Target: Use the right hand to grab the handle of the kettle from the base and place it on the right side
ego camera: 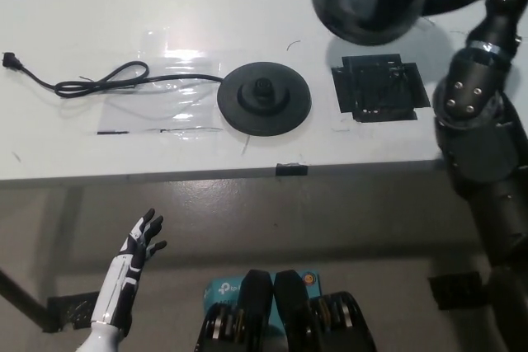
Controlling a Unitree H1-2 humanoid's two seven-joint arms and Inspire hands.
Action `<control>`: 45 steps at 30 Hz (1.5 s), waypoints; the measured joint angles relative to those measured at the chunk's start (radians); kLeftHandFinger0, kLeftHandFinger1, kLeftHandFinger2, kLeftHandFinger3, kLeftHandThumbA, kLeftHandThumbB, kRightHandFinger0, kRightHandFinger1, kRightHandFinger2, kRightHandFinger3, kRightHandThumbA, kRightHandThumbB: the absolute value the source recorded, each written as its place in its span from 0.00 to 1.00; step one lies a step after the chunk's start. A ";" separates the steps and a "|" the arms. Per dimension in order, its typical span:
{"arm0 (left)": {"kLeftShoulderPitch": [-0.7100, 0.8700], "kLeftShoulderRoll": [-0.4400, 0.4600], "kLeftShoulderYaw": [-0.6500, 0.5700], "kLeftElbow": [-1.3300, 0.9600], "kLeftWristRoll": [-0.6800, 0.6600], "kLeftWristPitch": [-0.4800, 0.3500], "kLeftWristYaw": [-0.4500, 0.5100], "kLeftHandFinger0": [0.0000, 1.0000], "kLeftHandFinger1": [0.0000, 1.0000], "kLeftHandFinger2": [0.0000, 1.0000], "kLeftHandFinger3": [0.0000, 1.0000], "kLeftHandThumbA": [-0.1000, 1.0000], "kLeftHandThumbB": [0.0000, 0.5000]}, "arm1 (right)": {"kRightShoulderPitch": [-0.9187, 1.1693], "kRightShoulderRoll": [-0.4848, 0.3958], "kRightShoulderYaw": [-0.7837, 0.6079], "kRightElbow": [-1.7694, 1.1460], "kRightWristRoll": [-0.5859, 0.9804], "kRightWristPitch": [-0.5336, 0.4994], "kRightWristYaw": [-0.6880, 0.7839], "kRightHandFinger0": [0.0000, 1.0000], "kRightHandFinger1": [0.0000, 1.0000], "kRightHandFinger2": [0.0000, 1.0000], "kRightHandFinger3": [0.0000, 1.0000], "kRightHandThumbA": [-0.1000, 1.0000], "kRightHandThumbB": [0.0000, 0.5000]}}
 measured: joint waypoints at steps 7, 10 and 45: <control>0.000 0.000 0.000 0.002 0.001 0.000 0.000 0.91 1.00 1.00 1.00 1.00 1.00 | 0.014 -0.036 0.037 0.064 -0.019 -0.002 -0.006 0.00 0.12 0.67 0.67 0.00 0.13; 0.000 0.000 0.000 0.002 0.001 0.000 0.000 0.91 1.00 1.00 1.00 1.00 1.00 | 0.028 -0.036 0.044 0.065 -0.017 -0.003 -0.005 0.00 0.15 0.67 0.71 0.00 0.14; 0.021 -0.001 0.000 0.003 0.002 -0.001 0.000 0.91 1.00 1.00 1.00 1.00 1.00 | 0.098 -0.063 0.188 0.216 0.059 -0.040 -0.092 0.00 0.03 0.49 0.61 0.00 0.17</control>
